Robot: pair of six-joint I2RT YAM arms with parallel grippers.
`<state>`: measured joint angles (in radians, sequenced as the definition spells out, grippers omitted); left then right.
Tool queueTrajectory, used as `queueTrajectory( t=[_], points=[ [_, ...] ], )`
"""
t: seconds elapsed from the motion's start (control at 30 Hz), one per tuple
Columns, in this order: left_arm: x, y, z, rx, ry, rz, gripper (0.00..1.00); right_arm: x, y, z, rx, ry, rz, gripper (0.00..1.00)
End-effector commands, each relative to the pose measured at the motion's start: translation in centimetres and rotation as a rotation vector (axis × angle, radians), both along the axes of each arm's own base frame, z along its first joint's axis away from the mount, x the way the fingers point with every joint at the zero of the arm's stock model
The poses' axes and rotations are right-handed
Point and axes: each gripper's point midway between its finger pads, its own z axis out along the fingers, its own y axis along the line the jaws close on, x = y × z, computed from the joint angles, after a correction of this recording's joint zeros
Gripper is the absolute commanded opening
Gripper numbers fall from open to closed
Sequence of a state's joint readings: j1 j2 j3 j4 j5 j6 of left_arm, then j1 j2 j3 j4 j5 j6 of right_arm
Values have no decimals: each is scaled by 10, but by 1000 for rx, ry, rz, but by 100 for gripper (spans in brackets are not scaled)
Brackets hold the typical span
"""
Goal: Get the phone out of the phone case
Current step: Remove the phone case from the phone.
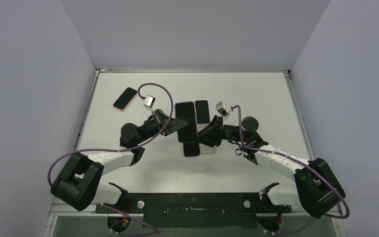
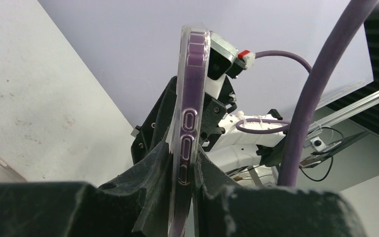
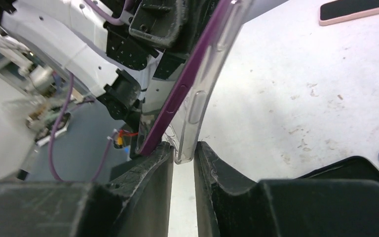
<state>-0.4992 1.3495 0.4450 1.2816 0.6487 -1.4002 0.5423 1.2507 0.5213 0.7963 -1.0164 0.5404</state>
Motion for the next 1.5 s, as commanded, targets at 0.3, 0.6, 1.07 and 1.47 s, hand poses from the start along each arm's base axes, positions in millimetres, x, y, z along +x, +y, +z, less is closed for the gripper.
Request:
queueTrajectory(
  t=[0.3,0.6,1.07,1.47],
  points=[
    [-43,-25,9,35,-77,-133,0,33,2,60,277,16,-177,25],
    [-27,-29,-14,92,-20,-73,10,28,4,51,268,79,-175,0],
    [18,-14,-32,264,-36,141,49,22,-8,6,168,308,-264,0],
    [42,-2,-26,407,-170,275,58,19,-14,-17,128,474,-320,0]
  ],
)
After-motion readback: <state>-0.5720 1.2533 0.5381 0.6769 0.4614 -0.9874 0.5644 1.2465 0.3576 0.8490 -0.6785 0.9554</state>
